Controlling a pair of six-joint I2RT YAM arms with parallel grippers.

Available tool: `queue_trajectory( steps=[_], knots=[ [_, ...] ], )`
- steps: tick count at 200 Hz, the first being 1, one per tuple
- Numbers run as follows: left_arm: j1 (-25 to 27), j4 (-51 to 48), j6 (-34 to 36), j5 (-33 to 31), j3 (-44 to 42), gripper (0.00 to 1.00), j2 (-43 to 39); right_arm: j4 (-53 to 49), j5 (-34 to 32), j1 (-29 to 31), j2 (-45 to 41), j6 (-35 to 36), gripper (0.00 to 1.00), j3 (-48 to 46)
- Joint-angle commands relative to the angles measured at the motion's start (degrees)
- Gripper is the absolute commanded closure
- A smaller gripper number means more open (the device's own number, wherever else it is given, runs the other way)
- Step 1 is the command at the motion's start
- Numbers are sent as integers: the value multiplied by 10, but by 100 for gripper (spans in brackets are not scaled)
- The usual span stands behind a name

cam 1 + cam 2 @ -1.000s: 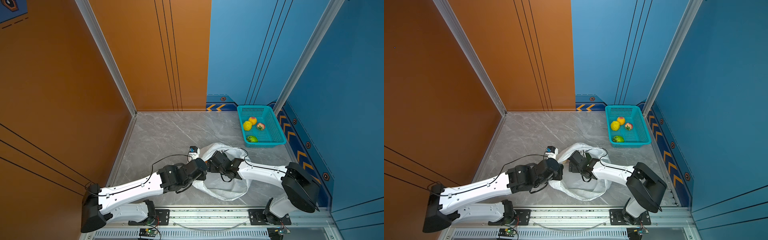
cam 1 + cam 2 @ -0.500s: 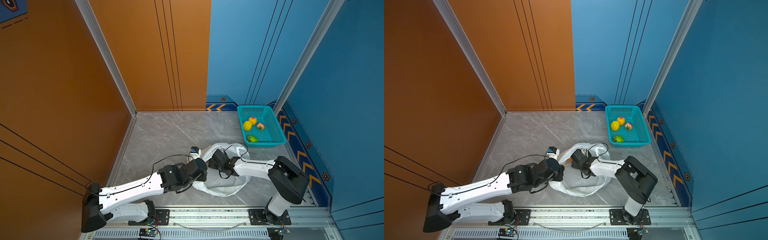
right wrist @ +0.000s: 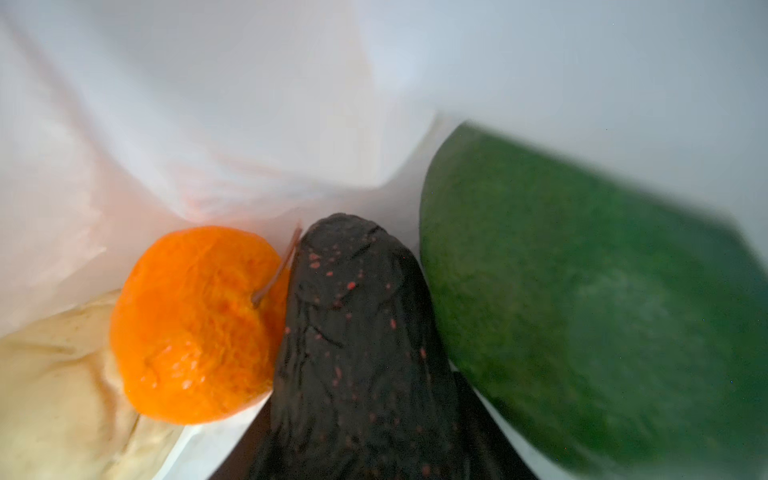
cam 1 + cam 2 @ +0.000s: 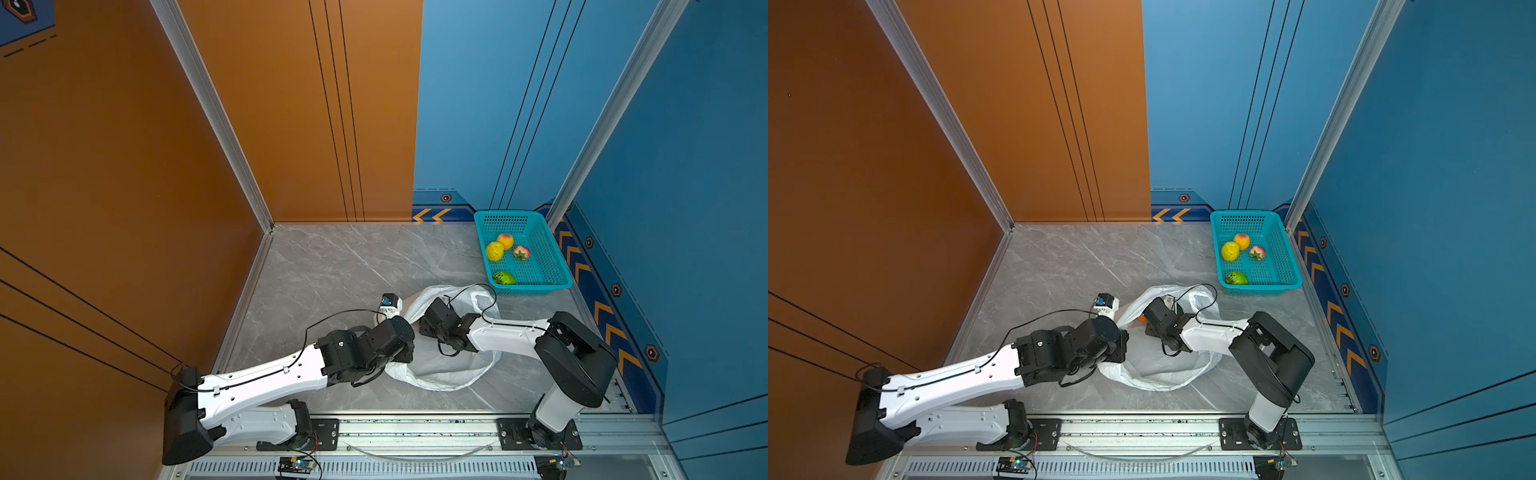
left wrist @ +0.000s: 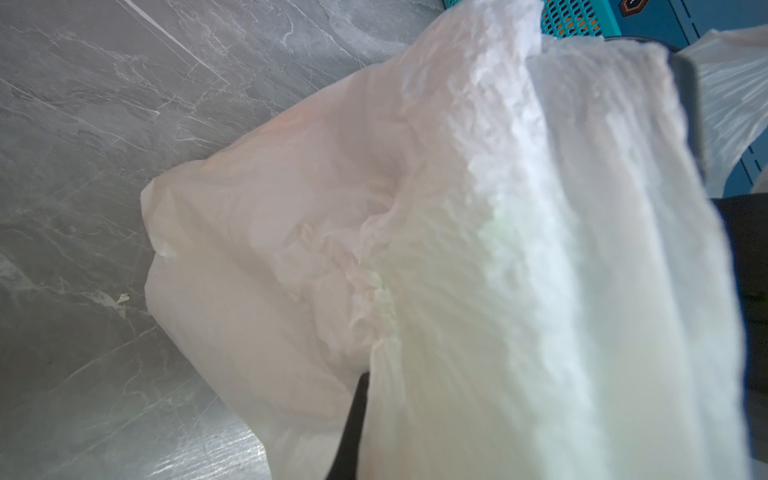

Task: Untie the knot of the plastic bag and take out the fruit
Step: 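Lower the right gripper onto the dark speckled fruit and grasp it, then carry the dark fruit to the teal basket and release it with the right gripper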

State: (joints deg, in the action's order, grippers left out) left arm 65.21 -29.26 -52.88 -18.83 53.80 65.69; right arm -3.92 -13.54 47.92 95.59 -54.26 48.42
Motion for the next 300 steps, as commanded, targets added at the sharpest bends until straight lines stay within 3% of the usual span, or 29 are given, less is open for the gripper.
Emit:
queue_trajectory(
  steps=[1,34,99,168,212,277,300],
  knots=[
    [-3,5,6,-12,-4,100,-12,-52,16,14,-57,6,60,-5],
    [-6,6,-1,-27,-2,100,-9,-127,24,56,-131,14,60,-7],
    [-18,6,-10,-35,-1,100,-6,-285,-21,155,-268,13,60,48],
    [-19,3,-11,-33,7,100,4,-433,-31,144,-349,64,60,200],
    [-18,1,-10,-30,10,100,6,-441,52,12,-367,125,59,250],
    [-18,-3,-13,-29,8,100,5,-377,222,-315,-347,217,59,203],
    [-18,-3,-13,-28,9,100,7,-325,234,-392,-307,233,59,185]
  ],
)
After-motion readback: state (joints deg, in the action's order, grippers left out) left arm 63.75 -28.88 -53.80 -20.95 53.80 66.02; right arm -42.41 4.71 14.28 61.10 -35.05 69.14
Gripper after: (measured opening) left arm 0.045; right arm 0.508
